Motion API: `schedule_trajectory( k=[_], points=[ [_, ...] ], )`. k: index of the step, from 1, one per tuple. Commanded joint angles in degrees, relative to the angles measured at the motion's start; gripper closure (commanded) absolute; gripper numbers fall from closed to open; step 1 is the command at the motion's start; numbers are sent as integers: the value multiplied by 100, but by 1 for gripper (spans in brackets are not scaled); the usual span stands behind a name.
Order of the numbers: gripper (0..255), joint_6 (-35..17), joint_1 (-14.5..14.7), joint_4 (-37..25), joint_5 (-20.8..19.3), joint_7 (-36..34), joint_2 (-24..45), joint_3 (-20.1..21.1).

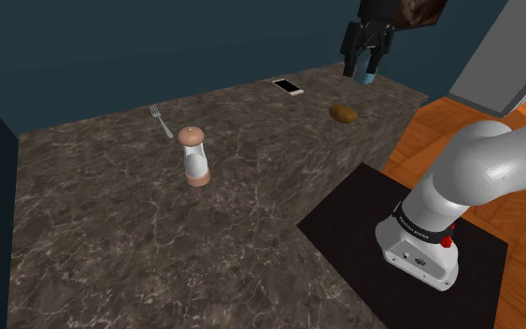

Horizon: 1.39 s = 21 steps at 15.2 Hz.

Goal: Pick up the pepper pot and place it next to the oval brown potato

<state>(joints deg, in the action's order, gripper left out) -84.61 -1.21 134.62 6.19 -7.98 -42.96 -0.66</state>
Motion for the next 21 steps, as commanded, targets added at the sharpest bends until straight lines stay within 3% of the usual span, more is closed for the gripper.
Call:
schedule_trajectory(
  k=[1, 11, 21],
  points=[
    [0, 0, 0, 0, 0, 0, 0, 0],
    [0, -989, 324, -788, 342, -828, 1770, 915],
    [0, -1533, 595, -2282, 66, -1754, 3863, 1640]
  ],
)
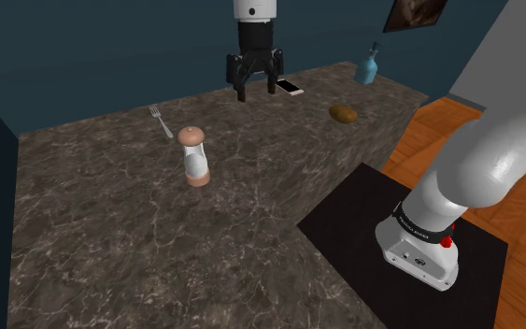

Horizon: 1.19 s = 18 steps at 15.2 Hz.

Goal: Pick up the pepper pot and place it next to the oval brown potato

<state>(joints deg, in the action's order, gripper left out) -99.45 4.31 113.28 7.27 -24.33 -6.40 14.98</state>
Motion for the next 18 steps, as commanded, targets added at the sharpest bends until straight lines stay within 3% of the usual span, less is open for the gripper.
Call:
schedule_trajectory(
  k=[1, 8, 14, 18],
  points=[
    [0, -69, 82, -339, -105, -219, 432, 130],
    [0, 13, 479, -1943, -656, -886, 2098, 376],
    [0, 485, 1042, -3887, -1163, -1311, 3718, 381],
    [0, 259, 1050, -3678, -1170, -1321, 3740, 370]
  ],
)
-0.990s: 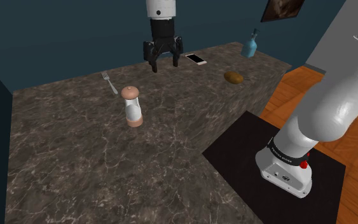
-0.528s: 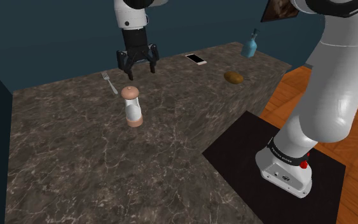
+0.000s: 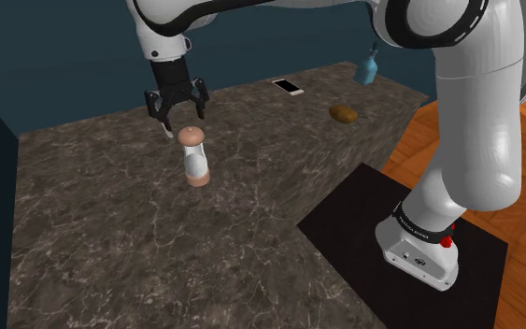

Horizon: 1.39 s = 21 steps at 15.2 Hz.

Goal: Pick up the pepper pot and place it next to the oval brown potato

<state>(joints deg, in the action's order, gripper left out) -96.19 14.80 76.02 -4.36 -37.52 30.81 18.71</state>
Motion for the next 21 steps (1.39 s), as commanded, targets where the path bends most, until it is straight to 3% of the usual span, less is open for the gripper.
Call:
schedule_trajectory(
  k=[1, 4, 12, 13, 21],
  points=[
    [0, -149, -5, 140, -5, -3, 10, -4],
    [0, -435, -23, 447, -5, -8, -10, -5],
    [0, -434, -23, 446, -5, -8, -10, -5],
    [255, -434, -23, 446, -5, -8, -10, -5],
    [255, -435, -23, 452, -4, -9, -15, -4]
  ],
)
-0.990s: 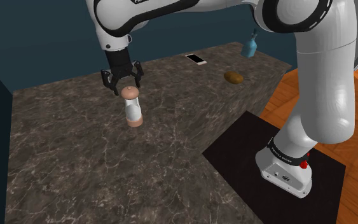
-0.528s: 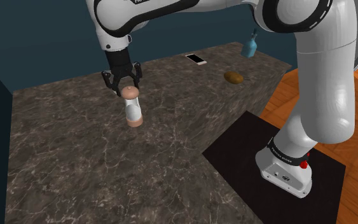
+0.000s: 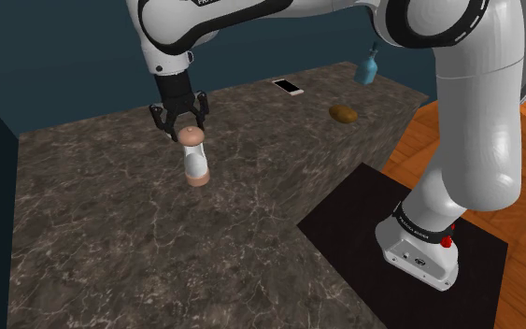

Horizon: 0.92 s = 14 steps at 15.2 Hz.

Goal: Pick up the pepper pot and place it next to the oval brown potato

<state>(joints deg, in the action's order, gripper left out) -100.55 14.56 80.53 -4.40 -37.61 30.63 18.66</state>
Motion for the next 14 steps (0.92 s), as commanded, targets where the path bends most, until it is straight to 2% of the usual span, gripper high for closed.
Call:
schedule_trajectory(
  k=[1, 14],
  points=[
    [255, 1, 0, -4, -1, 2, 7, -1],
    [255, 950, 55, -869, 32, -19, -86, 32]
  ],
)
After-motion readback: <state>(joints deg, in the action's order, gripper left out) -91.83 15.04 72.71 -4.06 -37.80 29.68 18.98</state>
